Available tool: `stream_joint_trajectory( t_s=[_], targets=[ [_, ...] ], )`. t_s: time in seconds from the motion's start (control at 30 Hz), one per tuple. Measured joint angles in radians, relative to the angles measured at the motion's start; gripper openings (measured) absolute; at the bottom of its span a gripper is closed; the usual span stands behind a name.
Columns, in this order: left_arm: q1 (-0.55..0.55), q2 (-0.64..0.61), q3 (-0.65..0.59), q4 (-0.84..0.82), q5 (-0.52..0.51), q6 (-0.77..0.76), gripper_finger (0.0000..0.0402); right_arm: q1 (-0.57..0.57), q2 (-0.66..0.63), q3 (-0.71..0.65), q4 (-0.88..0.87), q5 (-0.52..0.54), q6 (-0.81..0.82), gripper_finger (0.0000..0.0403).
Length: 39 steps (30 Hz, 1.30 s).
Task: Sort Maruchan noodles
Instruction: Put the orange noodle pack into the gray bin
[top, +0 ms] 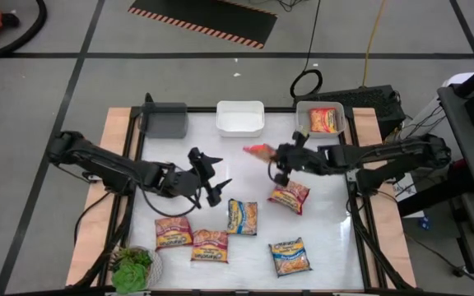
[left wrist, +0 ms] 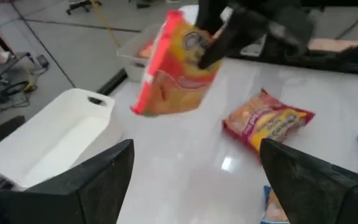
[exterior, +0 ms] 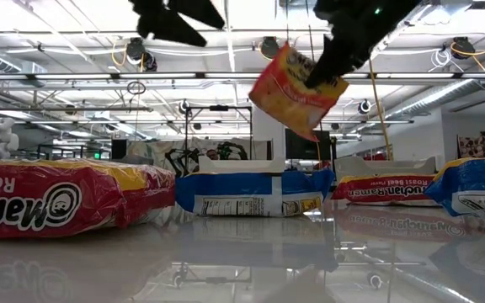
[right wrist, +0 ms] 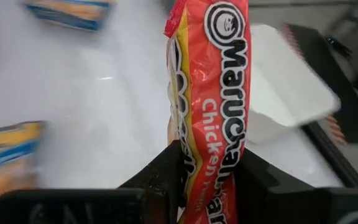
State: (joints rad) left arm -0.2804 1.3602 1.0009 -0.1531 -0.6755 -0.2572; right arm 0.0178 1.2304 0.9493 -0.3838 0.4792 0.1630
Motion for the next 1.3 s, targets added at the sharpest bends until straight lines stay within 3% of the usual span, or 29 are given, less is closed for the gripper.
stream_joint_trajectory(
  t_s=[0.17,0.3,0.63,1.07,1.3],
  targets=[
    [-0.011,-0.023,0.002,-0.062,-0.007,-0.040,0.0351,-0.106,-0.013,0.001,0.058,0.076,0.007,0.0091],
    [-0.016,-0.022,0.002,-0.089,-0.007,-0.037,0.0351,-0.193,-0.044,0.002,0.078,0.070,0.008,0.0091],
    [-0.020,-0.023,0.002,-0.137,-0.008,-0.067,0.0351,-0.400,-0.116,0.001,0.000,0.075,0.053,0.0091],
    [-0.023,-0.023,0.002,-0.128,-0.007,-0.088,0.0351,-0.659,-0.093,0.000,-0.187,0.068,0.221,0.0091],
    [-0.023,-0.022,0.002,-0.080,-0.006,-0.048,0.0351,-0.762,-0.039,0.000,-0.176,-0.068,0.345,0.0091]
  ],
)
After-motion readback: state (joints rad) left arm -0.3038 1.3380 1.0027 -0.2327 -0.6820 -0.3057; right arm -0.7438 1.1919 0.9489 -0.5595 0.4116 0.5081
